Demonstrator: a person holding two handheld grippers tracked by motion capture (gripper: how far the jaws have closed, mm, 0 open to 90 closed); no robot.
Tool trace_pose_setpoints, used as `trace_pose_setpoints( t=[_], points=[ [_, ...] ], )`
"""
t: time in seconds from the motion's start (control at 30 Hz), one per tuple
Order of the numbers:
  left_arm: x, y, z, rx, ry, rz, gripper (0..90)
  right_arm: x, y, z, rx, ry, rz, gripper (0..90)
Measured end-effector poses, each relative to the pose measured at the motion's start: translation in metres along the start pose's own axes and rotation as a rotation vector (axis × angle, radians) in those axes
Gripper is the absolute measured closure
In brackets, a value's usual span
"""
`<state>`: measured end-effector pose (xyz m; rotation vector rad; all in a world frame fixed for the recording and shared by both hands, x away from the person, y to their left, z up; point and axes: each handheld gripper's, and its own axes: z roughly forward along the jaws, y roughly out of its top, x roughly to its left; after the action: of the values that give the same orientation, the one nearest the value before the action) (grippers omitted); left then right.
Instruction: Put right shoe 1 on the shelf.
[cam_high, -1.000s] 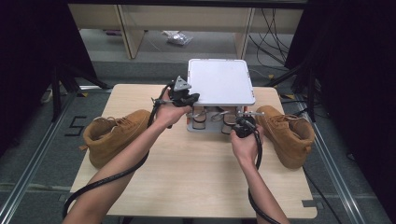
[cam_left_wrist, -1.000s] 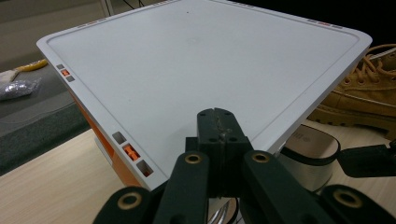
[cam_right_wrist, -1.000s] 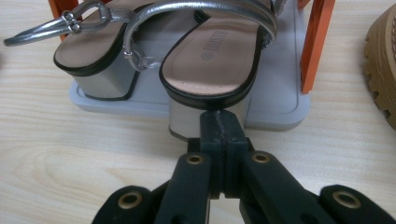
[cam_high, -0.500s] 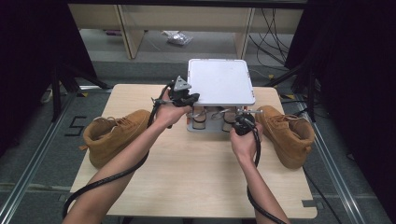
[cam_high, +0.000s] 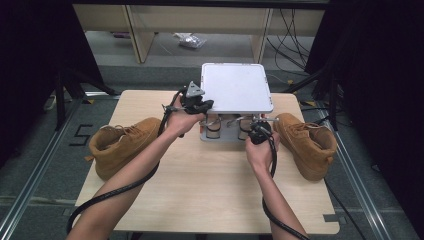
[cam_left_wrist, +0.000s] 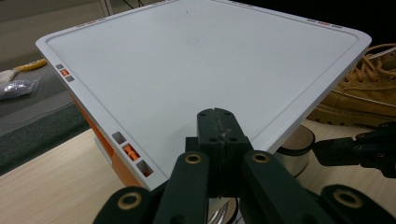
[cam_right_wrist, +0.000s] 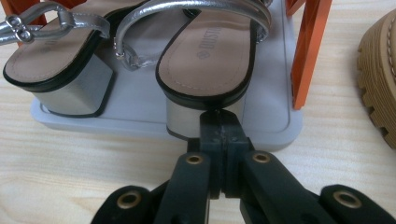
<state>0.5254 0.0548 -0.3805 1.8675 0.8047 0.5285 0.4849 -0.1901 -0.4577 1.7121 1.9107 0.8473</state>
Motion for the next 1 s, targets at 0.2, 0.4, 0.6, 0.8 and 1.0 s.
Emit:
trace_pose_setpoints(
  t=[0.2,0.4,0.6,0.8,1.0],
  points=[
    [0.0,0.0,0.0,-0.001,0.001,0.0,90.0,0.004,0.002,0.003,-0.008,0.007,0.048,90.0],
    [0.0,0.0,0.0,0.0,-0.001,0.0,89.9,0.004,0.003,0.008,-0.013,0.004,-0.005,89.6],
    [0.0,0.0,0.0,-0.002,0.0,0.0,90.0,0.009,0.003,0.012,-0.015,-0.001,0.011,88.8],
    [0.0,0.0,0.0,-0.002,0.0,0.0,90.0,0.007,0.002,0.013,-0.017,-0.009,-0.011,88.2],
    [0.0,0.0,0.0,-0.002,0.0,0.0,90.0,0.007,0.0,0.016,0.0,-0.014,-0.013,87.1]
  ],
)
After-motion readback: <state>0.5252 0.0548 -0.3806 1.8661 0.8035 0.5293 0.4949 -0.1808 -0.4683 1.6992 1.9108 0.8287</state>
